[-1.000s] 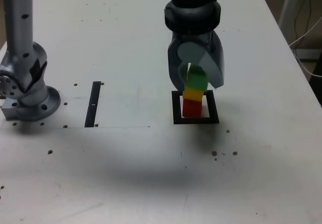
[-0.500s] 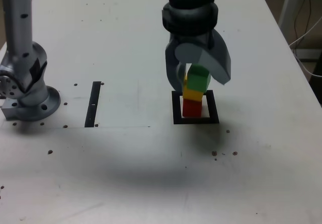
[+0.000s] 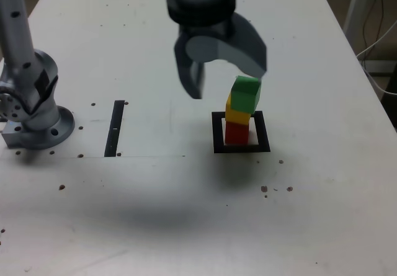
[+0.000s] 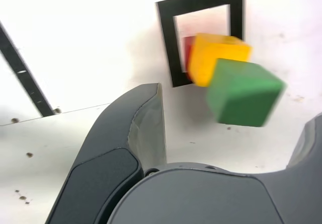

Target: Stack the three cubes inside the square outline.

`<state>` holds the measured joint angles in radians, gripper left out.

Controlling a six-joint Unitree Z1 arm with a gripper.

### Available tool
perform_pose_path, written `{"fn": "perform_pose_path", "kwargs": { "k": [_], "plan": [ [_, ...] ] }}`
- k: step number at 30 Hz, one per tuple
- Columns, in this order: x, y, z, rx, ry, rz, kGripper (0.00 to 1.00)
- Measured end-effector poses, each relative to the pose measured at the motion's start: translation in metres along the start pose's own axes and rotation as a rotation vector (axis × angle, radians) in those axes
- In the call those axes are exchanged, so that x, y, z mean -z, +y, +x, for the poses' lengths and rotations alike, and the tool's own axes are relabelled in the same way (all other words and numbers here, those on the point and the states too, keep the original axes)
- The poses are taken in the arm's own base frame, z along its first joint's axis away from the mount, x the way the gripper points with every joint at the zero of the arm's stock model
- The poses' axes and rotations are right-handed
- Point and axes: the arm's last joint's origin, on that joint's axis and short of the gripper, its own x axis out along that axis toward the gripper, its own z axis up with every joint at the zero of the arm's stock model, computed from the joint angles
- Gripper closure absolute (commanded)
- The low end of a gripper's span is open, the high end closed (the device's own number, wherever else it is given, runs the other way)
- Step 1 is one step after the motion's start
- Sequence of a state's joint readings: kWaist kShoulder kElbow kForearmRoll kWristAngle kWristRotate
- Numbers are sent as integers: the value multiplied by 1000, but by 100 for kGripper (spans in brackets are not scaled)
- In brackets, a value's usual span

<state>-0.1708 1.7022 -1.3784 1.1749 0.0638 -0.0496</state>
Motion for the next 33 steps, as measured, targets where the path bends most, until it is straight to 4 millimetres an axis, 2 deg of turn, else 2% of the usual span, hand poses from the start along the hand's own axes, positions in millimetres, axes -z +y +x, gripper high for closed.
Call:
{"fn": "perform_pose_path", "kwargs": {
  "k": [8, 12, 20, 33],
  "plan": [
    [34, 1, 7, 1, 24, -52, 0],
    [63, 2, 17, 6, 42, -82, 0],
    [102, 0, 47, 22, 146, -118, 0],
    [132, -3, 77, 59, 238, -144, 0]
  ]
}}
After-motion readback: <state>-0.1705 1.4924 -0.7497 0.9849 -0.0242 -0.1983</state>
